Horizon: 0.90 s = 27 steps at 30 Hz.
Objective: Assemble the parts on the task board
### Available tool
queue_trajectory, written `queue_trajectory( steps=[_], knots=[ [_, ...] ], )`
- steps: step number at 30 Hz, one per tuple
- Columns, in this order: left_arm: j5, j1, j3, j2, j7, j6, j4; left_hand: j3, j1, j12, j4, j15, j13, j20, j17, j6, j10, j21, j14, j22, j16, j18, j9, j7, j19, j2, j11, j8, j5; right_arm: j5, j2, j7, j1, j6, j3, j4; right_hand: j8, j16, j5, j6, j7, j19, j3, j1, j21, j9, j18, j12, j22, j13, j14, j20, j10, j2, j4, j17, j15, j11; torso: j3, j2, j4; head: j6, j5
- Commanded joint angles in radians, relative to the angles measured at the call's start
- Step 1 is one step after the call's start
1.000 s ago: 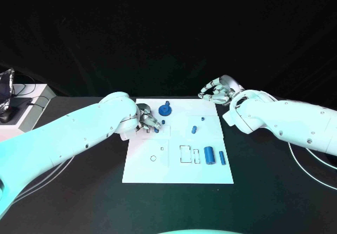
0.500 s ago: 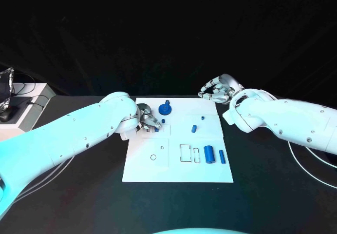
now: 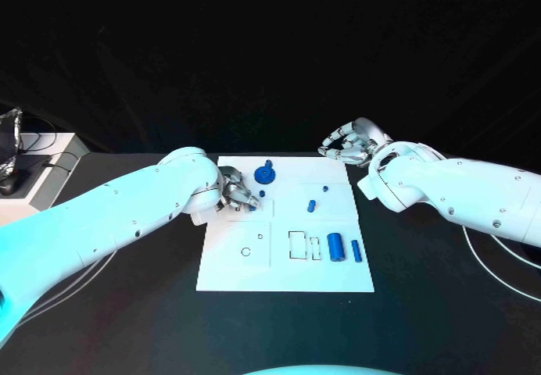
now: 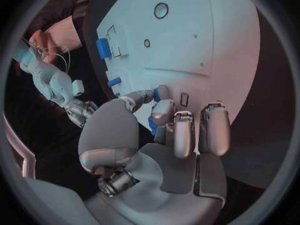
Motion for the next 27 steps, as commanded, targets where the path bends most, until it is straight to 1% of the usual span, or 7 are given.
queue_trajectory(
  steps=[1, 2, 7, 15, 19, 24, 27],
  knots=[
    [0.000, -0.003, -0.001, -0.005, -0.004, 0.015, 0.012, -0.044, -0.008, -0.005, 0.029, -0.005, 0.001, -0.008, 0.254, 0.001, 0.001, -0.007, 0.100, 0.010, 0.000, -0.004, 0.006, 0.002, 0.002, -0.026, 0.008, -0.009, -0.047, -0.011, -0.001, 0.013, 0.000, 0.002, 0.000, 0.000, 0.004, -0.003, 0.003, -0.008, -0.002, 0.084, 0.005, 0.000, -0.006, 0.001, -0.002, -0.004, 0.227, 0.211, 0.089, -0.004, 0.049, -0.011, -0.001, 0.193, -0.003, -0.006, -0.0003, 0.000, -0.0004, 0.004, 0.000],
    [0.000, -0.003, 0.000, -0.008, -0.004, 0.012, 0.015, -0.060, -0.004, -0.006, 0.040, -0.004, 0.000, -0.008, 0.253, 0.001, 0.000, -0.008, 0.100, 0.009, 0.000, -0.004, 0.008, 0.003, 0.001, -0.029, 0.008, -0.013, -0.089, -0.011, -0.001, 0.013, 0.000, 0.002, 0.000, 0.000, 0.004, -0.003, 0.003, -0.008, -0.002, 0.084, 0.005, 0.000, -0.006, 0.001, -0.002, -0.004, 0.227, 0.211, 0.089, -0.004, 0.049, -0.011, -0.001, 0.193, -0.003, -0.006, 0.0001, 0.000, -0.0007, 0.004, 0.000],
    [-0.001, -0.003, 0.002, -0.022, -0.003, -0.002, 0.028, -0.109, 0.016, -0.008, 0.091, -0.003, 0.003, -0.007, 0.251, 0.004, -0.004, -0.009, 0.099, 0.009, -0.001, -0.004, 0.018, 0.005, 0.002, -0.037, 0.010, -0.028, -0.158, -0.011, -0.001, 0.014, 0.000, 0.000, 0.000, 0.000, 0.004, -0.003, 0.003, -0.008, -0.002, 0.084, 0.005, 0.000, -0.006, 0.001, -0.002, -0.004, 0.227, 0.211, 0.089, -0.004, 0.049, -0.011, -0.001, 0.193, -0.003, -0.006, -0.0003, 0.000, -0.0003, 0.004, 0.000],
    [-0.004, -0.003, 0.016, -0.040, -0.003, -0.014, 0.047, -0.133, 0.027, -0.008, 0.123, -0.002, 0.005, -0.006, 0.252, 0.008, -0.003, -0.010, 0.099, 0.009, 0.000, -0.004, 0.024, 0.006, 0.002, -0.036, 0.011, -0.034, -0.189, -0.011, -0.002, 0.015, -0.001, -0.001, 0.000, -0.001, 0.004, -0.004, 0.003, -0.009, -0.002, 0.083, 0.006, -0.001, -0.008, 0.001, -0.001, -0.006, 0.225, 0.210, 0.089, -0.004, 0.047, -0.013, -0.001, 0.191, -0.003, -0.006, -0.0005, 0.000, 0.0003, 0.006, 0.000],
    [-0.004, -0.004, 0.033, -0.047, -0.001, -0.019, 0.055, -0.133, 0.027, -0.008, 0.123, -0.002, 0.005, -0.006, 0.252, 0.008, -0.003, -0.010, 0.099, 0.009, 0.000, -0.004, 0.024, 0.006, 0.002, -0.036, 0.011, -0.034, -0.189, -0.011, -0.002, 0.015, -0.001, -0.002, 0.000, -0.002, 0.004, -0.004, 0.003, -0.009, -0.002, 0.083, 0.006, -0.001, -0.008, 0.001, -0.001, -0.006, 0.225, 0.210, 0.089, -0.004, 0.047, -0.013, -0.001, 0.191, -0.003, -0.006, -0.0005, 0.000, -0.0001, 0.005, 0.000],
    [0.017, -0.004, 0.069, -0.061, 0.007, -0.032, 0.071, -0.141, 0.035, -0.019, 0.134, -0.002, -0.008, -0.006, 0.244, 0.004, -0.010, -0.013, 0.097, 0.003, -0.004, -0.003, 0.026, 0.008, -0.002, -0.036, 0.012, -0.038, -0.194, -0.011, -0.004, 0.016, -0.002, -0.003, 0.000, -0.002, 0.004, -0.004, 0.003, -0.009, -0.002, 0.083, 0.006, -0.001, -0.008, 0.001, -0.001, -0.006, 0.225, 0.210, 0.089, -0.004, 0.047, -0.013, -0.001, 0.191, -0.003, -0.006, -0.0005, 0.001, -0.0008, 0.007, 0.000],
    [0.054, -0.004, 0.104, -0.073, 0.018, -0.055, 0.073, -0.162, 0.064, -0.109, 0.143, 0.008, -0.113, 0.001, 0.183, -0.039, -0.072, -0.035, 0.080, -0.040, -0.031, 0.006, 0.029, 0.025, -0.032, -0.037, 0.026, -0.059, -0.190, -0.010, -0.005, 0.016, -0.002, -0.003, 0.000, -0.005, 0.004, -0.004, 0.003, -0.009, -0.002, 0.083, 0.006, -0.001, -0.008, 0.001, -0.001, -0.006, 0.225, 0.210, 0.089, -0.004, 0.047, -0.013, -0.001, 0.191, -0.003, -0.006, 0.0000, 0.000, -0.0001, 0.010, -0.001]
  ],
)
